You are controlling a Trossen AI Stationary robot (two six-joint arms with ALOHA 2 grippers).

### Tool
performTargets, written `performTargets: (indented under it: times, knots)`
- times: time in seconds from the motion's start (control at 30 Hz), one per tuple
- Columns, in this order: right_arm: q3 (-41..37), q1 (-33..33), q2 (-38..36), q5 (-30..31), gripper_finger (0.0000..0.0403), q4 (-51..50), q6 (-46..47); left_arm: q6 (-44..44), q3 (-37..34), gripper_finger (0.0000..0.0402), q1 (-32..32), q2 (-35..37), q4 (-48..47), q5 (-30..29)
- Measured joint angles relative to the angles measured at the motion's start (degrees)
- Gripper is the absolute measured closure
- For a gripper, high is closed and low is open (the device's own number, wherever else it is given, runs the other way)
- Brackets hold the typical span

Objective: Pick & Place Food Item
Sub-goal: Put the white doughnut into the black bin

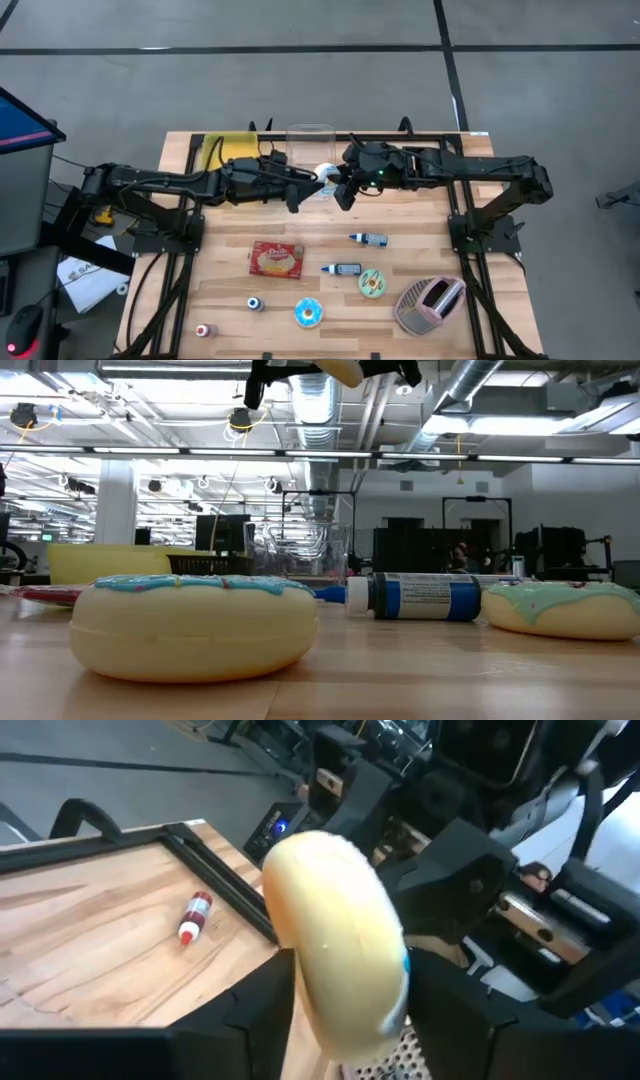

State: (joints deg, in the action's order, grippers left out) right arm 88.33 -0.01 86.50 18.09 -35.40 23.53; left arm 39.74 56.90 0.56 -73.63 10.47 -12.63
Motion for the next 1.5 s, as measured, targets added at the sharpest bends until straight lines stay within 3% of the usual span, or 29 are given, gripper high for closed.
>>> performTargets:
  times: [0.43,0.7,0.97,1.23,1.37,1.5]
  knots:
    - [-0.02,1.38,-0.04,0.04,0.0289,0.94,0.0,0.22,0.01,0.0353,0.48,0.21,-0.2,0.05]
    - [-0.02,1.9,-0.22,-0.07,0.0237,1.16,0.46,-1.69,0.01,0.0354,0.92,4.46,-9.06,-1.15]
    - [-0.06,1.92,-2.05,-0.22,0.0202,1.08,1.44,-3.76,0.01,0.0353,2.24,12.75,-26.5,-3.77]
    - [-0.06,3.17,-4.44,-0.17,0.021,0.33,3.59,-11.46,0.01,0.0352,11.49,19.23,-52.03,5.09]
    - [-0.06,4.1,-4.61,-0.07,0.0214,-0.24,5.37,-18.9,0.01,0.0352,20.81,18.99,-59.33,12.27]
    - [-0.06,5.07,-4.76,-0.02,0.0215,-0.74,6.72,-28.1,0.01,0.0352,29.88,14.23,-61.34,21.91]
